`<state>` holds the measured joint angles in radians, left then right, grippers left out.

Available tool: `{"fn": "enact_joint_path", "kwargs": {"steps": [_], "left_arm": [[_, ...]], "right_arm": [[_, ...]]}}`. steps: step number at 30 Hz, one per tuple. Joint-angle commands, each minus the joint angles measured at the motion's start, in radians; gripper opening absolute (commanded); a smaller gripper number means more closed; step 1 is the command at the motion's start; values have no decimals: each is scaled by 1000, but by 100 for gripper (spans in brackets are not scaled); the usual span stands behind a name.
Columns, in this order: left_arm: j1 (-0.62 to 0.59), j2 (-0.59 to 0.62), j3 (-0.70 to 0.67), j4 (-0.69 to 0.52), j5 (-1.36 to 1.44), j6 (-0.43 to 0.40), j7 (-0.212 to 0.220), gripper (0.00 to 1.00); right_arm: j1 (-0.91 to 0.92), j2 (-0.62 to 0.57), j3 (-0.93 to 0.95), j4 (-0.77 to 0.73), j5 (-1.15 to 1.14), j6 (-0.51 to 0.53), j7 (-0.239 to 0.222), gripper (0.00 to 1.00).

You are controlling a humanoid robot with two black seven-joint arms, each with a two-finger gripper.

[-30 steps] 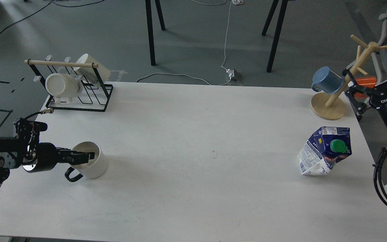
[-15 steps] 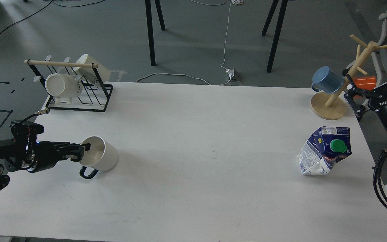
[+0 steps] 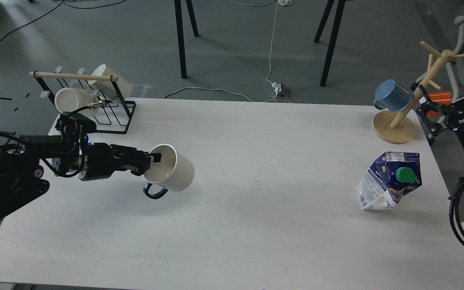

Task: Place cup and milk with both arms
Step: 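Carry the white mug with the left gripper toward the table center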

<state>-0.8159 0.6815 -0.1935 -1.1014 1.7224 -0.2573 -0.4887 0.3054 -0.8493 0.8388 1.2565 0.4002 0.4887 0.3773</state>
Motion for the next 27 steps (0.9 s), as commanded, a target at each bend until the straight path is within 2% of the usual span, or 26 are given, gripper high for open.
{"fn": "enact_joint_path", "kwargs": {"steps": [1,6,10,16,20,27], "left_arm": [[-20,-149,2,57,84,-43,0,0],[-14,-301,3,123,135,-100,0,0],[-12,-365,32,179,137,-108,0,2],[-19,-366,48,189,135,-114,0,8],[-17,-355,46,184,135,-122,0,23],[-12,-335,45,173,134,-140,0,34]], "right_arm": [[0,-8,0,-2,0,0,0,94],[0,-11,0,-5,0,0,0,94],[0,-11,2,-6,0,0,0,94],[0,-11,2,-6,2,0,0,94],[0,-11,0,-6,0,0,0,94],[-2,-11,0,-8,0,0,0,94]]}}
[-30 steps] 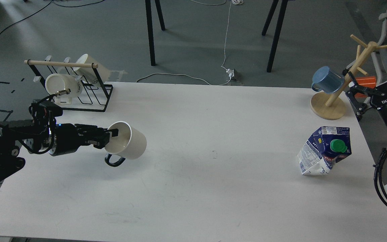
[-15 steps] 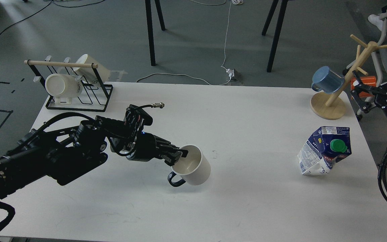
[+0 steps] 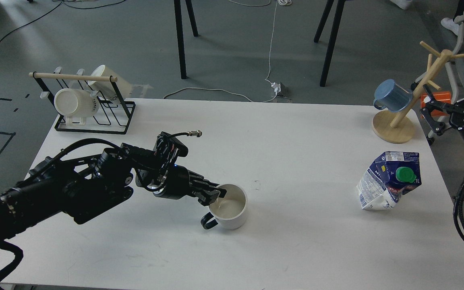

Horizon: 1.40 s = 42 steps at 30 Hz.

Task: Place cup and milk with both arms
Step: 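Carry the white mug with the left gripper toward the table center, then release the mug and retract the left arm toward the rack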

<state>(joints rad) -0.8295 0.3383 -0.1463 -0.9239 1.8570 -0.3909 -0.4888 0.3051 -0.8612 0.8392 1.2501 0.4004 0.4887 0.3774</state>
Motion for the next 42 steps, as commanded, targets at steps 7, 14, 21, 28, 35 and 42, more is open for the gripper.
{"fn": "enact_joint_path", "kwargs": {"steps": [7,14,21,28,35,42], "left_arm": [[7,30,-76,-32,-134,-26,0,84],[-3,82,-170,20,-644,-98,0,97],[35,252,-321,106,-1276,-98,0,97],[161,358,-349,178,-1723,-98,0,99],[285,361,-498,184,-1750,-98,0,99],[320,350,-490,186,-1701,-98,0,99]], "right_arm": [[-11,-18,6,8,29,0,0,94],[-20,-189,15,55,265,0,2,94],[-249,-285,11,23,440,0,0,94],[-630,-283,3,207,434,0,2,97],[-767,-230,-48,272,342,0,3,98],[-658,-69,-81,256,284,0,3,98]]}}
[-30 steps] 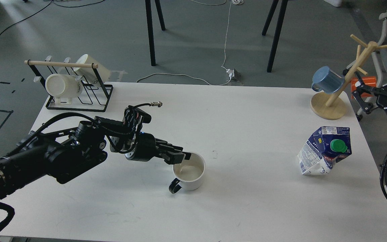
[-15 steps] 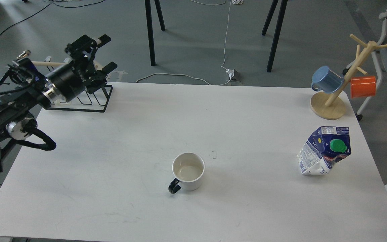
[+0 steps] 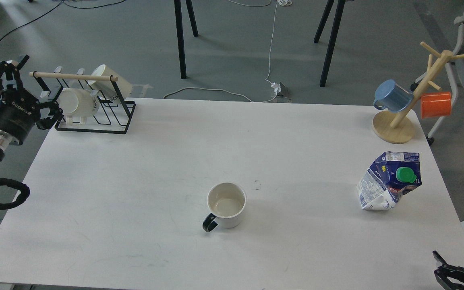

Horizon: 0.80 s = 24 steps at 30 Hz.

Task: Place cup and milk with both arms
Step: 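Release the mug and retract the left arm toward the rack, then move the right gripper to the blue-and-white milk carton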

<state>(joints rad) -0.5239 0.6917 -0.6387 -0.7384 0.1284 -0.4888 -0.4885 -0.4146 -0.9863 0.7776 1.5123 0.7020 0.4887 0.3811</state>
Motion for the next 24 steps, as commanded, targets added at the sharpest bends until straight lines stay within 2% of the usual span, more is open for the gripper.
{"fn": "enact_joint_path", "kwargs": {"steps": [1,6,24], "left_arm": [[22,-4,2,1,34,0,0,99],[54,-6,2,2,51,0,0,99],[110,2,2,19,51,0,0,99]], "right_arm": [[86,66,-35,-6,-21,0,-1,98],[198,110,-109,-24,-21,0,4,98],[342,227,-104,-102,-13,0,5,98]]}}
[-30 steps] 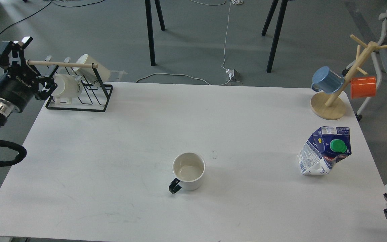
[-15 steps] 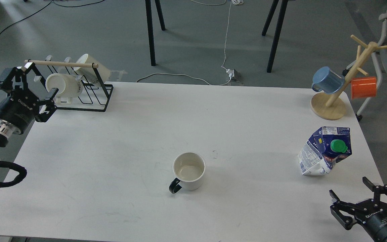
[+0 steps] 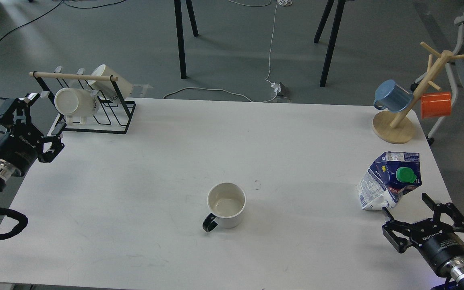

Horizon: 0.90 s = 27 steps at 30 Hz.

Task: Place cup and milk with both arms
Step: 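Move the right gripper to the blue-and-white milk carton, then grasp the milk carton with the right gripper and slide it beside the mug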

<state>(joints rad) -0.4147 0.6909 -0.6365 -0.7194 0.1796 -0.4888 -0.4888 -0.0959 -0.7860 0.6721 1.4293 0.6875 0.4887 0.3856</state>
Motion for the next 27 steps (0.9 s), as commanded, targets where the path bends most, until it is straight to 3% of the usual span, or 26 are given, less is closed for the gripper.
{"fn": "enact_joint_path", "kwargs": {"steps": [1,5,8,9,11,12,17,21,27], "left_arm": [[1,4,0,0,0,0,0,99],[2,4,0,8,11,0,0,99],[2,-1,0,21,23,0,0,99],[2,-2,0,26,24,0,0,99],[4,-5,0,32,28,0,0,99],[7,-5,0,34,28,0,0,99],[13,-7,0,38,28,0,0,99],[13,-7,0,48,28,0,0,99],[16,-8,1,52,29,0,0,99]], "right_arm": [[28,37,0,-30,1,0,1,97],[54,82,-3,-66,0,0,1,95],[58,105,3,-82,-9,0,1,87],[58,117,9,-89,-12,0,-1,81],[61,134,17,-98,-20,0,-2,48],[65,139,23,-101,-22,0,-2,45],[67,148,34,-122,-23,0,-1,42],[67,162,38,-124,-26,0,-1,32],[65,165,27,-101,-35,0,-1,32]]}}
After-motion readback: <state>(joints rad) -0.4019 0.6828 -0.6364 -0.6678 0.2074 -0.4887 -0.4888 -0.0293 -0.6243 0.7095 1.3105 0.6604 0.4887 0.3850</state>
